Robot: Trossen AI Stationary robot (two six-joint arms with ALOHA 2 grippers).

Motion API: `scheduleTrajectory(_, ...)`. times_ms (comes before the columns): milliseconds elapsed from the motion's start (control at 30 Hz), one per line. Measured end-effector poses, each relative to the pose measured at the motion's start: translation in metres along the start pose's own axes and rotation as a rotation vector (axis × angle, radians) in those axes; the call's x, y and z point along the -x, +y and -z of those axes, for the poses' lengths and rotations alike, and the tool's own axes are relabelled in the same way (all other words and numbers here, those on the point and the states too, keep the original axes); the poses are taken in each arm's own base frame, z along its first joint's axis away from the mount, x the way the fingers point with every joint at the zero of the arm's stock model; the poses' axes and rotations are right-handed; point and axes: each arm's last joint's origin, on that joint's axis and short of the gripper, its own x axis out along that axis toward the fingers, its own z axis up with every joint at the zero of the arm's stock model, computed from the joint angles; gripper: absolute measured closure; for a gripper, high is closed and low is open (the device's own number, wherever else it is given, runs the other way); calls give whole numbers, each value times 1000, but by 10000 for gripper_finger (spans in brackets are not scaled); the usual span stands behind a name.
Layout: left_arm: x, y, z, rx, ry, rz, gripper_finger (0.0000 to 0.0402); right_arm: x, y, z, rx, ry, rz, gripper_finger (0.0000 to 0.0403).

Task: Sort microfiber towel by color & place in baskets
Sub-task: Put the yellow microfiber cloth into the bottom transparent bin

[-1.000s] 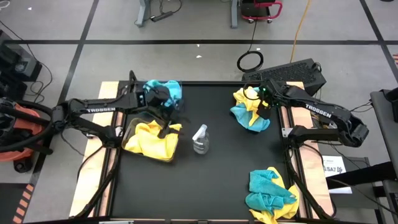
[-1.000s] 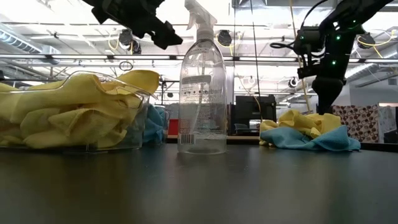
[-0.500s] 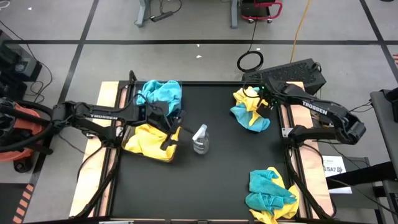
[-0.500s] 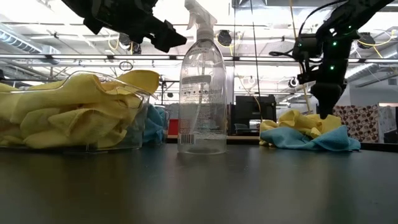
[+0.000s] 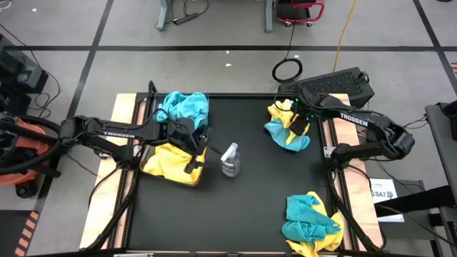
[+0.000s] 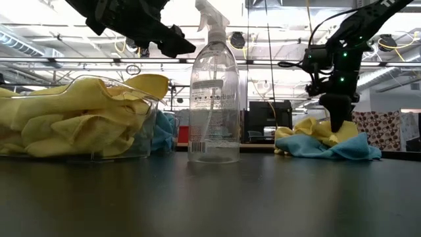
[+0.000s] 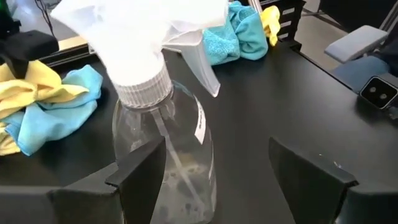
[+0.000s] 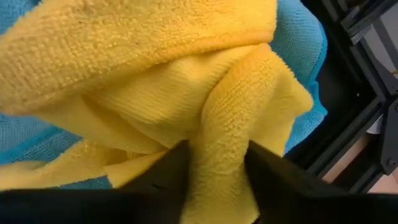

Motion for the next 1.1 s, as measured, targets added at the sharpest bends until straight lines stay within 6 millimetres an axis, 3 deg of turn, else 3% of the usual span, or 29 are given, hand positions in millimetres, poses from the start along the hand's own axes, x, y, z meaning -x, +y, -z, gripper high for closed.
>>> scheduleTrajectory(100, 0, 0, 0, 2, 5, -1, 111, 1, 0, 1, 22, 5, -1, 370)
scheduleTrajectory(133, 0, 0, 1, 3, 8, -7, 111, 1, 0, 1, 28, 3, 0, 385)
scheduleTrajectory(300, 0, 2, 2, 2, 42, -95, 111, 8, -1, 1, 23, -27, 2, 392)
scheduleTrajectory(467, 1, 4, 2, 1, 65, -164, 111, 30, -3, -3, 15, -138, -35, 399)
scheduleTrajectory(700, 13, 6, -7, -20, 52, -309, 111, 81, -1, -13, 39, -388, -74, 401)
scheduleTrajectory(933, 39, 10, -26, -58, -72, -473, 111, 136, 1, -26, 84, -698, -163, 402)
scheduleTrajectory(1100, 48, 18, -33, -67, -149, -530, 111, 163, 7, -38, 157, -858, -226, 402)
